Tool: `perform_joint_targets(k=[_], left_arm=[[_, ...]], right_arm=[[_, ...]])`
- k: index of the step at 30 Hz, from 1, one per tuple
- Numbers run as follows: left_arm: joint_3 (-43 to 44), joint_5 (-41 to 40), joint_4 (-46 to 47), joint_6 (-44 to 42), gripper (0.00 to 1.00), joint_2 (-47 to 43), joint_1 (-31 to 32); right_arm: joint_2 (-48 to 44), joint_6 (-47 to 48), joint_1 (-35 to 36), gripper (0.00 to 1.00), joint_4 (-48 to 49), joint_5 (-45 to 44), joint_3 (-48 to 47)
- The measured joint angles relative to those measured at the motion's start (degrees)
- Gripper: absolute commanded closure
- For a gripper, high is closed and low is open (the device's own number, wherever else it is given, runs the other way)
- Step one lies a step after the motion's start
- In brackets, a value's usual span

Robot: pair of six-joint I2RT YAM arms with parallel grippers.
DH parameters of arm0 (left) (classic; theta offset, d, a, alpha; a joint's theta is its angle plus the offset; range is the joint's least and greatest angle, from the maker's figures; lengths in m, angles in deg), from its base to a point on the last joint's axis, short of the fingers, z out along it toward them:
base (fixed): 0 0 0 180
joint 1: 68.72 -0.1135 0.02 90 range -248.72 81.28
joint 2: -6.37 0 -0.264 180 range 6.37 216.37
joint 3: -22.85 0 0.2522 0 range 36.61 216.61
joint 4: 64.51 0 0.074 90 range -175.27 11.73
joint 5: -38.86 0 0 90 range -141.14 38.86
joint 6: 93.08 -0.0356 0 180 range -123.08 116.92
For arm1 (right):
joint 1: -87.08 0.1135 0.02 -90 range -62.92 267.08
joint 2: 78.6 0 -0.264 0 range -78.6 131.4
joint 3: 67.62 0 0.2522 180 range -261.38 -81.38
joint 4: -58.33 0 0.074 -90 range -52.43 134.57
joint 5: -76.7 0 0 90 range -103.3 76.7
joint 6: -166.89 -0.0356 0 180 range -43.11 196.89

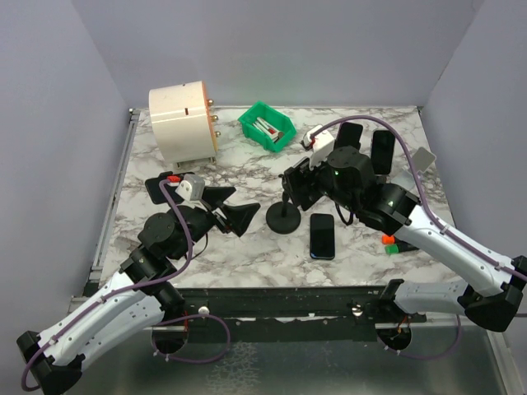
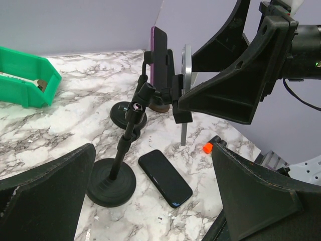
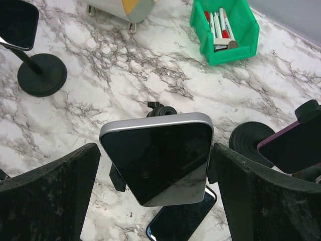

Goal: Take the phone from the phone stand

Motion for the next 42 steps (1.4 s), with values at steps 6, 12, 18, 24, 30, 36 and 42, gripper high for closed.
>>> perform_joint_targets(k=[6, 12, 18, 24, 30, 36, 42], left_arm=[[-0.1, 0.0, 0.0, 0.0, 0.01, -0.1, 0.0], [-0.2, 0.0, 0.0, 0.0, 0.01, -0.2, 0.0], [-0.4, 0.0, 0.0, 0.0, 0.01, -0.2, 0.0], [-0.4, 0.0, 0.0, 0.0, 0.01, 0.0, 0.0], [-1.7, 0.8, 3.3, 0.4, 0.01, 1.2, 0.0], [-1.6, 4.2, 7.6, 1.2, 0.03, 7.1, 0.0], [0.4, 8.5, 9.8, 1.0, 0.08, 13.8, 0.0]], right_arm=[[0.2, 0.9, 0.0, 0.05, 0.2, -0.8, -0.3], [0.5, 1.5, 0.0, 0.16, 0.4, -0.8, -0.4], [0.5, 1.8, 0.0, 0.37, 0.5, -0.8, -0.4], [0.3, 0.8, 0.0, 0.46, 0.5, -1.0, -0.4], [0.0, -2.9, 0.0, 0.51, 0.4, -2.1, -0.4], [0.0, -6.8, 0.0, 0.54, 0.4, -2.4, -0.4], [0.0, -9.5, 0.0, 0.55, 0.4, -2.5, -0.4]])
